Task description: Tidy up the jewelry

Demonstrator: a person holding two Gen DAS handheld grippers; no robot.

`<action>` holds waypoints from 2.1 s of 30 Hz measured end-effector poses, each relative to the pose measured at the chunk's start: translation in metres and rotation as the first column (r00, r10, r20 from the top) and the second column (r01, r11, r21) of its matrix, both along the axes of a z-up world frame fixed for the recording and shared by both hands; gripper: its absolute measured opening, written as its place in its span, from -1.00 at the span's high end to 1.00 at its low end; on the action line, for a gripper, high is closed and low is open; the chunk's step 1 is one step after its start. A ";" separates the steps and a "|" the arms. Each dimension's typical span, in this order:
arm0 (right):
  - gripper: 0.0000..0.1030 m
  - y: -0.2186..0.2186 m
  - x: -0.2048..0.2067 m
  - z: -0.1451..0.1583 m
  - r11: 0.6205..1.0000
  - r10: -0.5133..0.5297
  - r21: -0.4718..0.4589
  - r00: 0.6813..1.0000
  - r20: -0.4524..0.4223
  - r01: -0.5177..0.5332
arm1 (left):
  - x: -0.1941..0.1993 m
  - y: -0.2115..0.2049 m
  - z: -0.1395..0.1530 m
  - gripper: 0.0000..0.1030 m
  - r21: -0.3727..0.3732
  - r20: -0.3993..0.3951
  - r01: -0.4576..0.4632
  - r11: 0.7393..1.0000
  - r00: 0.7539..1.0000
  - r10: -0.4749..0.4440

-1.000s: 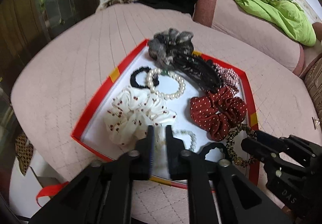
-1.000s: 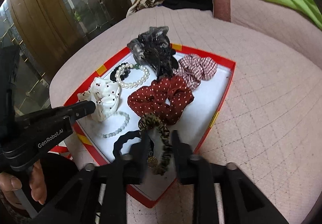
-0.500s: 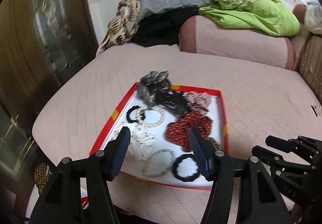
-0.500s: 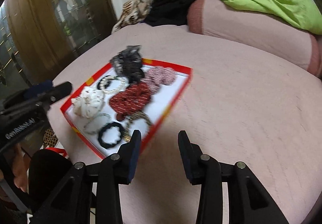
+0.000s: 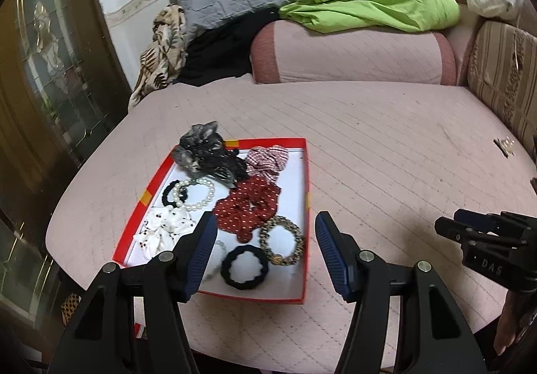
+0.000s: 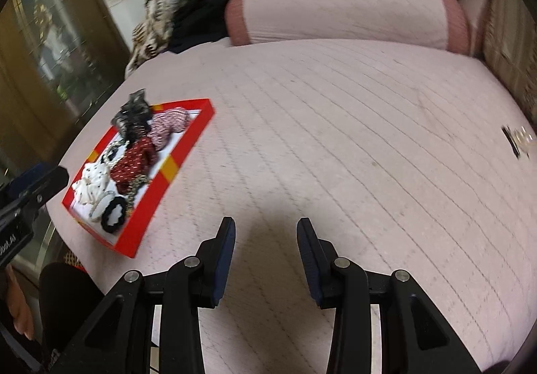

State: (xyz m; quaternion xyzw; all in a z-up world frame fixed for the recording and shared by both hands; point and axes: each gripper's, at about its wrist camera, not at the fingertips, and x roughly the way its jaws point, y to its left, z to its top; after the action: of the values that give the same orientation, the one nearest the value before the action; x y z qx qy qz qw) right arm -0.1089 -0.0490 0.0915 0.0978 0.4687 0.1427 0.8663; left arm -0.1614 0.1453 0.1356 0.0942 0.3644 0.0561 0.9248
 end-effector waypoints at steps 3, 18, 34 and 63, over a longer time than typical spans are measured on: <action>0.19 -0.004 -0.002 -0.001 1.000 -0.015 0.005 1.000 -0.015 0.015 | -0.001 -0.004 -0.003 -0.16 0.008 -0.008 0.004 1.000 1.000 -0.003; 0.08 0.037 -0.018 0.010 0.993 0.073 -0.096 0.997 0.032 -0.069 | 0.004 0.030 -0.016 -0.16 -0.108 -0.070 -0.054 0.993 0.996 0.046; 0.07 0.106 0.024 0.036 0.976 0.186 -0.130 0.980 0.071 -0.176 | 0.021 0.091 -0.044 -0.17 -0.200 -0.134 -0.174 0.964 0.980 0.149; 0.34 0.277 0.160 0.025 0.914 0.392 -0.109 0.920 -0.002 -0.390 | 0.022 0.209 -0.071 -0.19 -0.365 -0.125 -0.396 0.843 0.918 0.377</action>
State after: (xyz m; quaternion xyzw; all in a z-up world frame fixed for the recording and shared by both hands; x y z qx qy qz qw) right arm 0.0508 0.2279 0.1161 -0.0461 0.4770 0.2887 0.8289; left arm -0.1396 0.3544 0.0650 -0.1619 0.4019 0.1666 0.8857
